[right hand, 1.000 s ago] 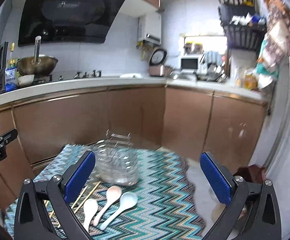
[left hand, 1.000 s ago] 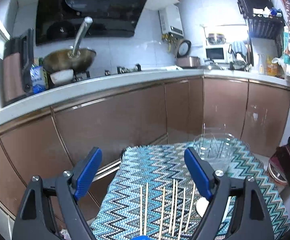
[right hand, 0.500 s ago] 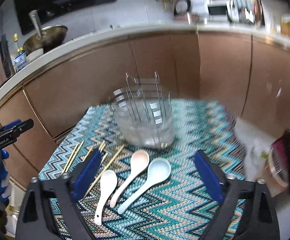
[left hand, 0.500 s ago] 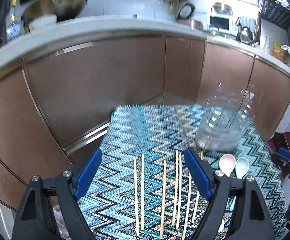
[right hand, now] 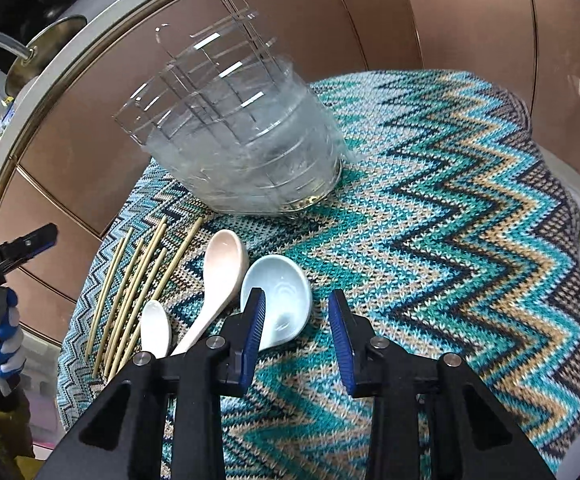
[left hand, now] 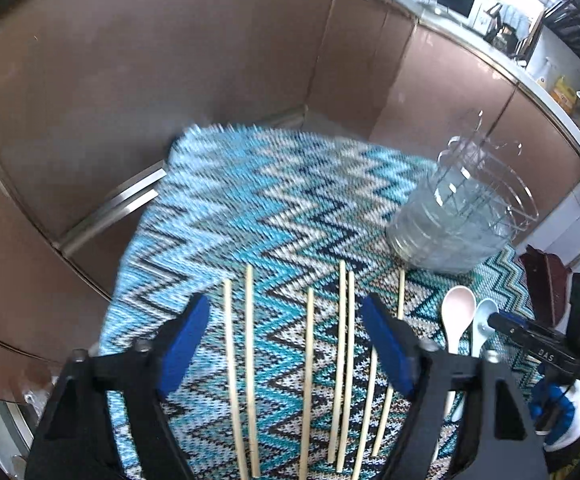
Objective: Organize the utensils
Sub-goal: 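Lower the right gripper over a white spoon while the left gripper lowers over the chopsticks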
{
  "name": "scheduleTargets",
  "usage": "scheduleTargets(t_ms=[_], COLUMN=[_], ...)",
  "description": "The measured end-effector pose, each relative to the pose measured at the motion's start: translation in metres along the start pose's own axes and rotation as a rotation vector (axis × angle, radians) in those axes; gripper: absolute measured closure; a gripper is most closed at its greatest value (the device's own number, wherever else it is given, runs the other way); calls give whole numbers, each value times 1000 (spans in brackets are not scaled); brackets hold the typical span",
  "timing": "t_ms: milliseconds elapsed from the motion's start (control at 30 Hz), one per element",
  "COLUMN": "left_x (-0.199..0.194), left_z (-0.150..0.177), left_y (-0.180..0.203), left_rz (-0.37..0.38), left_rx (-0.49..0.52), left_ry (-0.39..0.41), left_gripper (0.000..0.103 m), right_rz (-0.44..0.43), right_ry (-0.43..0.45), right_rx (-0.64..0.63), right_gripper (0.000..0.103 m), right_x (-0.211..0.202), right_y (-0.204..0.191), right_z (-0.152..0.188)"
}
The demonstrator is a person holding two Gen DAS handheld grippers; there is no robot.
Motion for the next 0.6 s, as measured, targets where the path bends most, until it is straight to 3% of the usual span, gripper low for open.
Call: scheduleTargets(t_ms=[233, 300, 533, 600], left_x=[39, 46, 73, 81], left_z=[-2, -3, -27, -32], left_y=[21, 28, 42, 45], left_rz=[104, 132, 138, 133], left_rx=[31, 37, 29, 30], left_ry=[-150, -179, -232, -247], left_gripper=[61, 65, 71, 76], right_rz=[-35, -40, -60, -64], right_ry=[-25, -30, -26, -25], right_rx=[-10, -11, -5, -6], right_gripper=[80, 83, 87, 88], right_x=[12, 12, 6, 3], right_y=[4, 5, 14, 17], right_z=[-3, -3, -2, -2])
Point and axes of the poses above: each gripper's, at about its wrist camera, not at the fingertips, and x roughly the way its jaws point, y to its right, z to its underside, the point moved 3 cm from there along x, roughly the way its jaws point, and after that the axes turned 12 degrees about -z, right-handed, at the moved point
